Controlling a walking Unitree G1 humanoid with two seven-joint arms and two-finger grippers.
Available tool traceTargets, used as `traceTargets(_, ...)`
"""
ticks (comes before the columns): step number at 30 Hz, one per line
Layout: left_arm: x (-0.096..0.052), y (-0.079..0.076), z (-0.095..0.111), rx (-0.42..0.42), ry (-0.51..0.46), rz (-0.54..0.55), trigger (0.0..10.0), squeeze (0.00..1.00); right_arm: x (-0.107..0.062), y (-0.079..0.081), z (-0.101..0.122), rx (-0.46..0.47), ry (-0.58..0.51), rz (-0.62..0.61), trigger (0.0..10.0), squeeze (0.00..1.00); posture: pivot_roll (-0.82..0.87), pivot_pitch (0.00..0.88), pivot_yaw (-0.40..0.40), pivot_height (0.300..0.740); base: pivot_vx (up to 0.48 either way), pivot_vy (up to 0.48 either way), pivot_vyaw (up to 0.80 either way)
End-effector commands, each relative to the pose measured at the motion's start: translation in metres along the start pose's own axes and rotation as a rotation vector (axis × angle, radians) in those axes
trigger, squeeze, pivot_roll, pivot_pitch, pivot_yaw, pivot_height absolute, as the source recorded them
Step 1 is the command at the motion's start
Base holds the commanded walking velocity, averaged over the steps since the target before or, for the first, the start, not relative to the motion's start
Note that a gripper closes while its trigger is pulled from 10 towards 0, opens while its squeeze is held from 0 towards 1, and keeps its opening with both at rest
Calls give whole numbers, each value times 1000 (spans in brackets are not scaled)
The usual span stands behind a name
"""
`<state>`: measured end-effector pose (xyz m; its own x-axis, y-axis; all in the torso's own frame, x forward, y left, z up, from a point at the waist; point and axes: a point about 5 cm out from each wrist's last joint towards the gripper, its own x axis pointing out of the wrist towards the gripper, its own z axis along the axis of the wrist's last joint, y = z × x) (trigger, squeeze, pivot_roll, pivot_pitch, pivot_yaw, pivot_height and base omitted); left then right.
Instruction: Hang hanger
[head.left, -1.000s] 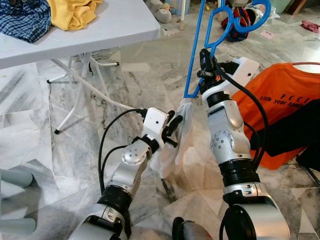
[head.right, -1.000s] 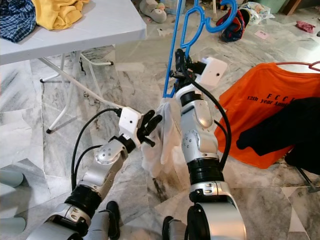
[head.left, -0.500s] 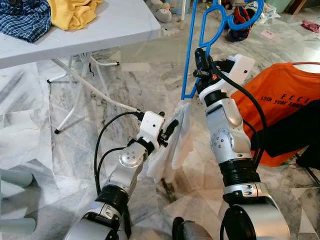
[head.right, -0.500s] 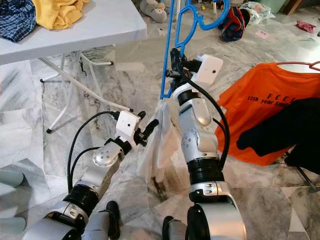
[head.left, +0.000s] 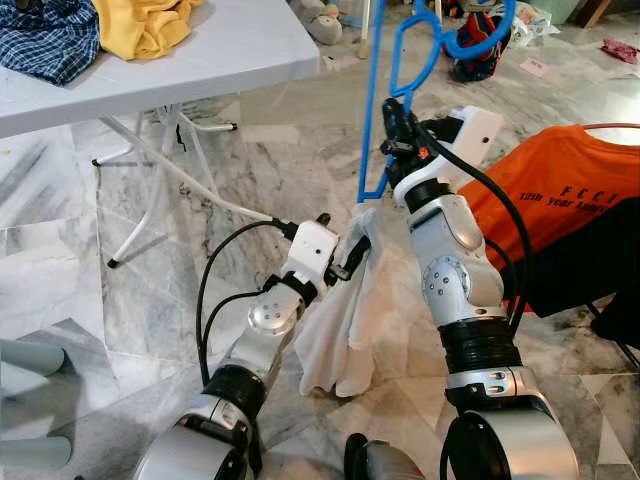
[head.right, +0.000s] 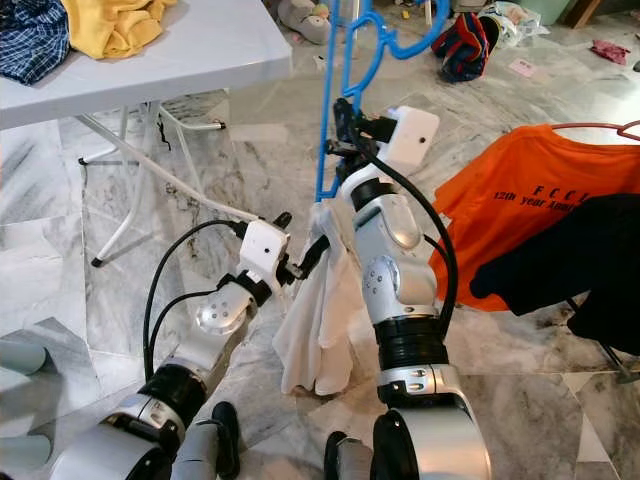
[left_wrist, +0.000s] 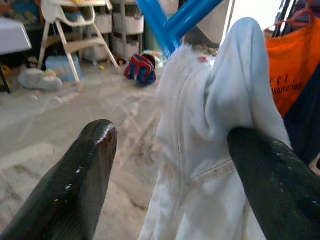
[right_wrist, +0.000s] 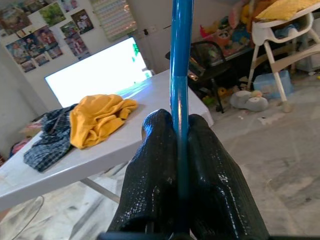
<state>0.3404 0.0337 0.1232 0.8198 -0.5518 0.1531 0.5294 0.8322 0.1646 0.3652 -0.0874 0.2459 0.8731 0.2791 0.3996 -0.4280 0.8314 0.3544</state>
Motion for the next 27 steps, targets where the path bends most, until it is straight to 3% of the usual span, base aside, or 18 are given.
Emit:
traceTargets(1,0,-6,-3,11,14,-13,10000,0,-1,7,5,3,-13,39,10000,0,-5,243,-80,740,0,0,0)
traceTargets(11,1,-12,-9,-24,33,-31,10000,0,0,14,14,3,-19,65,10000,0,-34,228,-73,740,0,0,0)
traceTargets(12,1,-14,-9,-46,29,-43,0,0,0,14,15,3,-19,68,10000,0,-36,226,-74,740,0,0,0)
traceTargets(27,-1,-16,-12,-98,14,-59,0,0,-2,19,13,7,2,79,10000,0,-25,223,-71,740,0,0,0)
